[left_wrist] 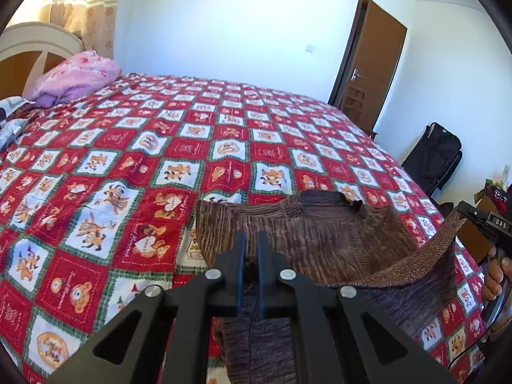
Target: Fold small clothes
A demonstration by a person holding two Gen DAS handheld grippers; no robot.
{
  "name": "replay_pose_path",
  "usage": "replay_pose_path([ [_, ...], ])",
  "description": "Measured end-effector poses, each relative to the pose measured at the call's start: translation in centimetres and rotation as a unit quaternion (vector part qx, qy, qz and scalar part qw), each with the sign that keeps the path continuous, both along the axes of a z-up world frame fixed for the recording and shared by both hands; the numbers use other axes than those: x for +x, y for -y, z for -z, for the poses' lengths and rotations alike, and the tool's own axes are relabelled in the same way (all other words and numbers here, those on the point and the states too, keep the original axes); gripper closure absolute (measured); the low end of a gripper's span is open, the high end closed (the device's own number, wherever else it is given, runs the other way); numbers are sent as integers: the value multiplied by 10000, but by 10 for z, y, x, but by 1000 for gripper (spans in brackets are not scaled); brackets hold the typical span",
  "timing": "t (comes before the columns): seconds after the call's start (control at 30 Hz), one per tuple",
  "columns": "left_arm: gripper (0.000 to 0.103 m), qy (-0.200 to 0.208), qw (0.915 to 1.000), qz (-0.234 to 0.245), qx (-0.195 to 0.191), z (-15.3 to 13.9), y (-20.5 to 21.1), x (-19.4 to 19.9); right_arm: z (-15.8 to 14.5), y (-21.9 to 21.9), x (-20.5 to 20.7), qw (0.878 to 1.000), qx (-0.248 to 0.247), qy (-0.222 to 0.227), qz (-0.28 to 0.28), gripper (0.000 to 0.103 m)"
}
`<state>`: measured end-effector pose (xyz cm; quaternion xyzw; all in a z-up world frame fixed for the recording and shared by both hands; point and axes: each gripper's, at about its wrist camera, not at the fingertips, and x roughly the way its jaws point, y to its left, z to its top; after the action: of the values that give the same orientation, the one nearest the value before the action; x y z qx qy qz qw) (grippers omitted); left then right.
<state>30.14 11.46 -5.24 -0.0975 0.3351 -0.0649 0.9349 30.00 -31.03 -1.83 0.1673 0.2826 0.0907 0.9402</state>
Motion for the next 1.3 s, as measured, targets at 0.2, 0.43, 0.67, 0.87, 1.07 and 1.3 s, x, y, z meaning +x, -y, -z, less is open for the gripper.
replay_pose_path([
  [0.2, 96, -216, 9998, 1, -11, 19, -2, 22, 27, 6, 38, 9993, -10, -352, 143, 95],
  [0.43, 94, -220, 9997, 100, 26, 28, -7, 36, 56, 16, 69, 9970, -8, -702, 326, 98],
  [0.67, 51, -199, 9996, 198, 105, 35, -18, 29, 70, 10, 84, 9956, -50, -935, -75, 97],
  [0.87, 51, -548, 9969, 364, 442, 59, -11, 32, 73, 11, 79, 9951, -260, -946, -141, 46],
  [1.07, 55, -594, 9962, 290, 570, 66, -7, 34, 64, 21, 73, 9945, -634, -816, -165, 29],
  [1.3, 80, -620, 9958, 331, 590, 70, -3, 33, 79, 29, 86, 9903, -854, -1067, -230, 46],
])
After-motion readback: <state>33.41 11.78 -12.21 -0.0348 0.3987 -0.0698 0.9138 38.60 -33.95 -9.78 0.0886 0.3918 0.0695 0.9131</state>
